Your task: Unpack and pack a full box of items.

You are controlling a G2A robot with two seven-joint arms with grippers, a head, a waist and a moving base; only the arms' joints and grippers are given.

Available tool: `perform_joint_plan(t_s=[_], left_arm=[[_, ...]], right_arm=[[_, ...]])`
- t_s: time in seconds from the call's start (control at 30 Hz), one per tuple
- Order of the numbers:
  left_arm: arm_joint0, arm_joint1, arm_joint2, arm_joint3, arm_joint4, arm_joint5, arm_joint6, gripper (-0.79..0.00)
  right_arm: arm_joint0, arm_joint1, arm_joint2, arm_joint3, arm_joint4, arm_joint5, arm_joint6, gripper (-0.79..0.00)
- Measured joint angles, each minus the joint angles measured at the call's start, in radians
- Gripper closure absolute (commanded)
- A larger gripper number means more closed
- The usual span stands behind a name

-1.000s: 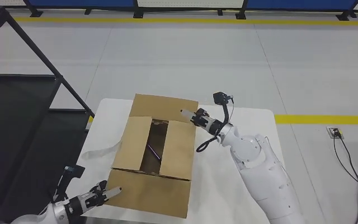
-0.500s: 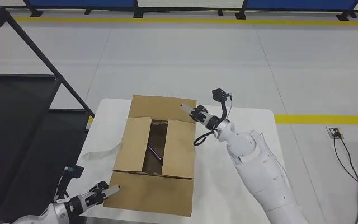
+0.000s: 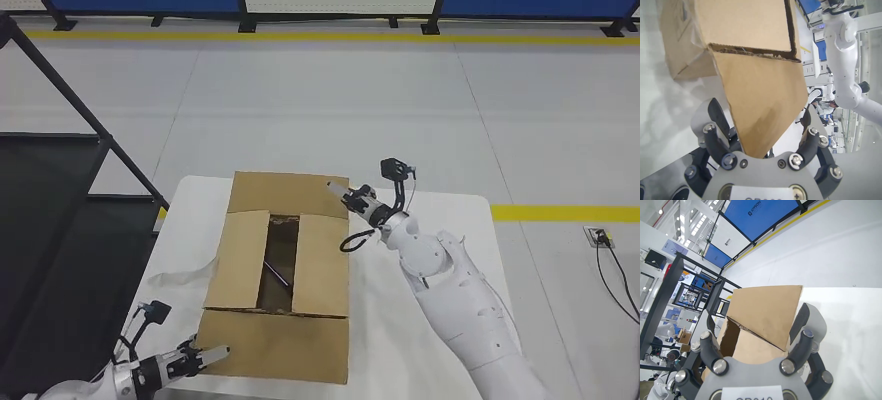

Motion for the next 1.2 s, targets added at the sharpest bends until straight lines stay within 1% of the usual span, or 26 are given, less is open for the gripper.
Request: perform_joint_plan(t_s=[0.17,0.3,0.4,0.53,0.73,0.9,1.03,1.2], left_arm=[[-0.008,0.006,-0.011,0.012,-0.104,0.008,-0.028,-0.785],[-0.013,0.009,-0.013,0.012,-0.158,0.022,-0.038,-0.785],[-0.017,0.012,-0.011,0.009,-0.150,0.031,-0.028,-0.785],[-0.019,0.013,-0.011,0.019,-0.105,0.064,0.034,-0.785],[-0.010,0.016,-0.015,0.030,-0.078,0.095,0.087,-0.785],[0.004,0.019,-0.016,0.041,-0.070,0.104,0.098,-0.785],[0.018,0.022,-0.017,0.039,-0.100,0.089,0.058,-0.785],[0.024,0.027,-0.009,0.028,-0.122,0.067,0.016,-0.785]], right_arm=[[0.063,-0.023,-0.031,0.134,0.050,-0.020,0.007,-0.785],[0.112,-0.036,-0.029,0.242,0.142,-0.093,0.075,-0.785],[0.141,-0.041,-0.018,0.305,0.212,-0.146,0.133,-0.785],[0.177,-0.045,0.003,0.385,0.309,-0.228,0.222,-0.785],[0.206,-0.045,0.035,0.453,0.429,-0.329,0.343,-0.785],[0.221,-0.043,0.055,0.482,0.508,-0.387,0.440,-0.785],[0.231,-0.041,0.064,0.493,0.540,-0.415,0.480,-0.785],[0.235,-0.038,0.068,0.490,0.552,-0.432,0.497,-0.785]])
